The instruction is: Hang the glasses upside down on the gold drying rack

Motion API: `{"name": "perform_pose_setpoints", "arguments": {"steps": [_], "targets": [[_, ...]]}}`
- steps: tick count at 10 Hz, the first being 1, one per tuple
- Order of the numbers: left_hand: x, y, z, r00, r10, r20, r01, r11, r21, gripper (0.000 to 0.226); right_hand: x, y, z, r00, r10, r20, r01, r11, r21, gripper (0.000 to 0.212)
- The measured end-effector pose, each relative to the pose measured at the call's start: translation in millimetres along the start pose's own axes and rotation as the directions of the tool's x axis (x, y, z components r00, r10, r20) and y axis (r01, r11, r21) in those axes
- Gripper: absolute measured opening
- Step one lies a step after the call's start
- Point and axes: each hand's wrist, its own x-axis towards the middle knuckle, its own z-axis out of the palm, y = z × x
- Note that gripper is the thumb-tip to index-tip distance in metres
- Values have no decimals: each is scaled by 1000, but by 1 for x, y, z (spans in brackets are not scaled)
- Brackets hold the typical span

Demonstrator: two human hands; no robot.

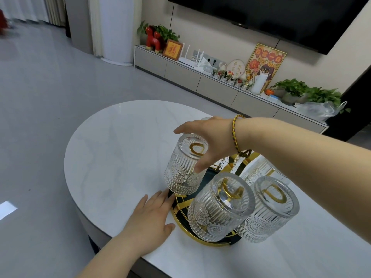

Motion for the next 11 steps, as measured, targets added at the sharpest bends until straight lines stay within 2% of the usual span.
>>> {"name": "perform_pose_setpoints", "arguments": {"steps": [2,3,4,6,7,9,10,11], "targets": [[0,3,0,1000,-10,1,9,1000,3,71,-25,5,-5,994,-2,-111,21,985,169,84],[-1,6,0,1000,-14,5,14,1000,7,71,-46,7,-3,968,13,-250,44,974,221,77],[-2,10,1,1000,-15,-3,15,1000,16,72,-69,8,7,918,57,-393,44,969,242,68],[-7,14,3,999,-30,-10,31,999,43,71,-104,0,40,840,170,-515,-8,954,301,56],[-9,15,3,999,-43,-3,43,998,53,70,-111,-15,61,768,185,-613,-26,965,260,56],[-21,19,3,995,-89,33,86,992,90,72,-111,-34,96,818,239,-524,-53,937,345,62],[-29,24,5,993,-112,39,107,989,97,71,-115,-35,96,794,276,-541,-32,908,417,62],[-37,30,8,991,-113,68,104,987,125,69,-127,-39,106,716,299,-631,41,884,466,57]]}}
